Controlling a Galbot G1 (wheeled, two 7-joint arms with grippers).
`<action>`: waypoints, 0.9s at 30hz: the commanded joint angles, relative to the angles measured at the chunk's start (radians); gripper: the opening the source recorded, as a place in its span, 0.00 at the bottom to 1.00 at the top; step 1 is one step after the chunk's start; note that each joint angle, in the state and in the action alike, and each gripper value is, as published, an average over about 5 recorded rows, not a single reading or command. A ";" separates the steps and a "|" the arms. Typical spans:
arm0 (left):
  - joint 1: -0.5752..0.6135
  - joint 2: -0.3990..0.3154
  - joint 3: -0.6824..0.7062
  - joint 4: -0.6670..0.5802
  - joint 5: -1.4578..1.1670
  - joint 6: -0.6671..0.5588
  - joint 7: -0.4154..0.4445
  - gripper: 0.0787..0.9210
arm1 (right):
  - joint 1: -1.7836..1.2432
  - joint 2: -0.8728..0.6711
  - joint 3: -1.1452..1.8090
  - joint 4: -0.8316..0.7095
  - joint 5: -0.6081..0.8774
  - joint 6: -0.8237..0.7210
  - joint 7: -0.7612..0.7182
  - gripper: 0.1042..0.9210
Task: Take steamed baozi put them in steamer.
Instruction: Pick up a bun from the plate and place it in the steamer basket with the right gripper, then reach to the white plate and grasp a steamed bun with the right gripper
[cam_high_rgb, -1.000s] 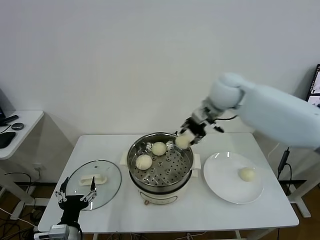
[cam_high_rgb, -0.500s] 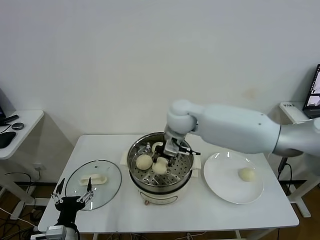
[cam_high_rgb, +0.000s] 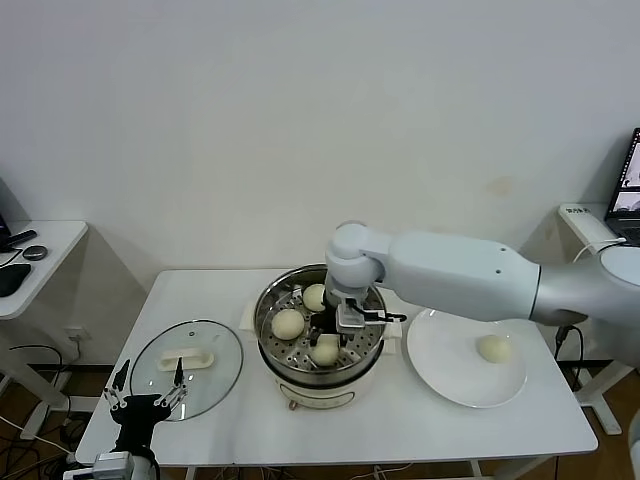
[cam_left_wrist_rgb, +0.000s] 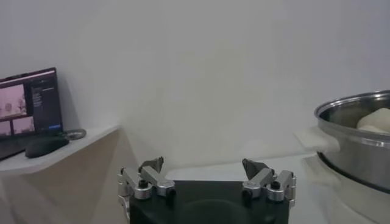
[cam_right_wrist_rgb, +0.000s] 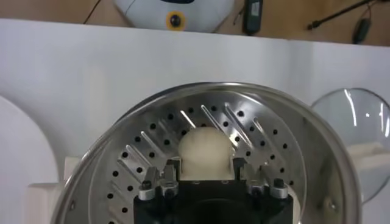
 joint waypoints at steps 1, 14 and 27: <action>-0.003 0.003 0.000 0.004 0.000 0.000 0.000 0.88 | 0.016 -0.009 0.036 -0.014 -0.012 0.047 0.038 0.64; -0.017 0.023 0.010 0.002 0.001 0.001 0.002 0.88 | 0.185 -0.329 0.093 0.009 0.305 -0.435 -0.005 0.88; -0.033 0.039 0.045 0.020 0.004 -0.001 0.003 0.88 | -0.103 -0.674 0.248 -0.068 0.194 -0.765 -0.010 0.88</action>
